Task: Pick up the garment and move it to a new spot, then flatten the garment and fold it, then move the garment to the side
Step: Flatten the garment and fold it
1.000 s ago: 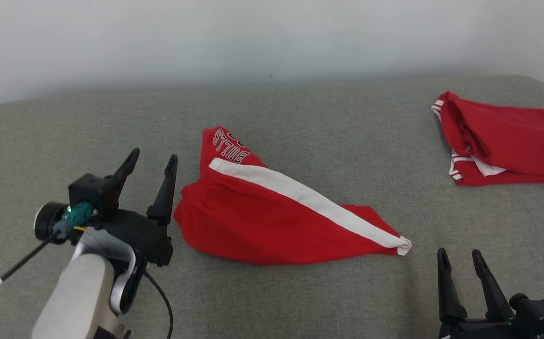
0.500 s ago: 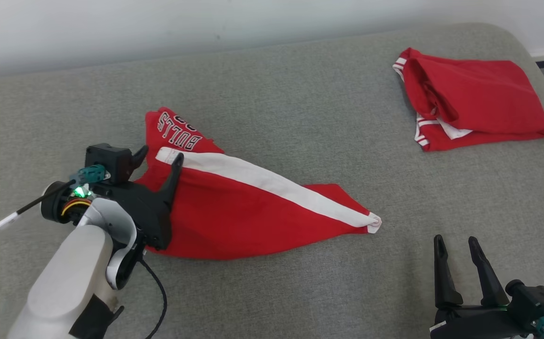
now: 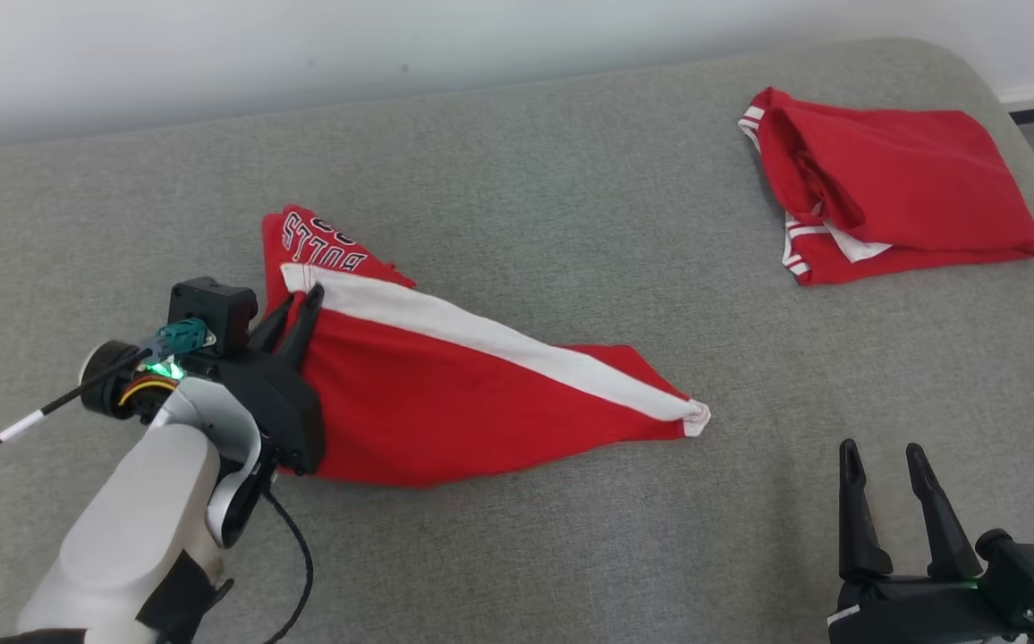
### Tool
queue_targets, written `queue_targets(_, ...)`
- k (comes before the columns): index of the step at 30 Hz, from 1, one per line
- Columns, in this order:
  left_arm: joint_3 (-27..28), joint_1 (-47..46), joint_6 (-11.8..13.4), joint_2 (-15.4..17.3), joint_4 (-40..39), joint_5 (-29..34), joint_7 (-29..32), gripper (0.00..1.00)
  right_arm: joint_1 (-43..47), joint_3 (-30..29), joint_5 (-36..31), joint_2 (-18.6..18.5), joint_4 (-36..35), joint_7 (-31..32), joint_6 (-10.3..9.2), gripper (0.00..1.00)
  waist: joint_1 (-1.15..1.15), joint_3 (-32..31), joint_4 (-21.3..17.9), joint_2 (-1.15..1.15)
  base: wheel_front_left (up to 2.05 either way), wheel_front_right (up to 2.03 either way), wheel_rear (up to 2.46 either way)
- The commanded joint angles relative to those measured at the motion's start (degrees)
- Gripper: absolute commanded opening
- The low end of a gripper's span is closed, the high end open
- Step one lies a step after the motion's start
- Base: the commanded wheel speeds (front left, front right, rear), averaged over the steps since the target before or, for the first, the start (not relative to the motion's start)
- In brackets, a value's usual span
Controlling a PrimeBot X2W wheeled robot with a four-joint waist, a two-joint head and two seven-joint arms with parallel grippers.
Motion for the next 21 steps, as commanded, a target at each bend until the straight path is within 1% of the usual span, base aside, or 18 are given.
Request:
queue_targets(1,-0.10,-0.87,0.19,-0.27,0.27,0.69,-1.62,0.00,0.55,-0.12,-0.56,0.04,0.05,-0.01,-0.12,1.00,-0.01,-0.55,0.81,-0.01,0.00,0.00,0.00)
queue_targets(6,-0.56,0.02,0.97,-1.00,-0.85,2.03,-6.70,0.00,1.56,0.06,-0.57,-0.06,0.65,-0.02,-0.12,1.00,-0.01,-2.24,3.21,-0.01,0.00,0.00,0.00)
queue_targets(7,-0.75,0.78,0.97,-1.19,-1.55,2.17,-7.66,0.00,1.67,-0.08,-0.53,-0.11,0.69,-0.01,-0.12,1.00,-0.01,-2.52,3.84,-0.01,0.00,0.00,0.00)
queue_targets(11,-1.22,5.25,2.44,-1.56,-5.69,2.55,-11.01,0.00,2.54,-0.57,-0.37,-0.32,0.81,-0.01,-0.12,1.00,-0.01,-3.59,6.61,-0.01,0.00,0.00,0.00)
queue_targets(12,-1.29,6.62,2.99,-1.55,-6.99,2.62,-11.67,0.00,2.60,-0.63,-0.42,-0.37,0.79,-0.01,-0.12,1.00,-0.01,-3.74,7.24,-0.01,0.00,0.00,0.00)
queue_targets(13,-1.51,10.11,4.22,-1.86,-9.69,3.01,-12.79,0.00,2.67,-0.86,-0.38,-0.49,0.90,-0.01,-0.12,1.00,-0.01,-4.05,8.55,-0.01,0.00,0.00,0.00)
queue_targets(16,-1.23,16.05,6.13,-2.49,-13.54,3.02,-13.88,0.00,2.75,-0.89,-0.29,-0.54,1.08,-0.01,-0.12,1.00,-0.01,-4.49,10.13,-0.01,0.00,0.00,0.00)
queue_targets(19,-0.68,22.17,7.58,-3.40,-16.44,2.98,-14.35,0.00,3.04,-0.82,-0.21,-0.68,1.52,-0.01,-0.12,1.00,-0.01,-5.19,11.39,-0.01,0.00,0.00,0.00)
queue_targets(21,-0.37,25.79,7.93,-4.15,-17.27,2.99,-14.48,0.00,3.30,-0.65,-0.18,-0.75,1.81,-0.02,-0.13,1.00,-0.01,-5.80,11.95,-0.01,0.00,0.00,0.00)
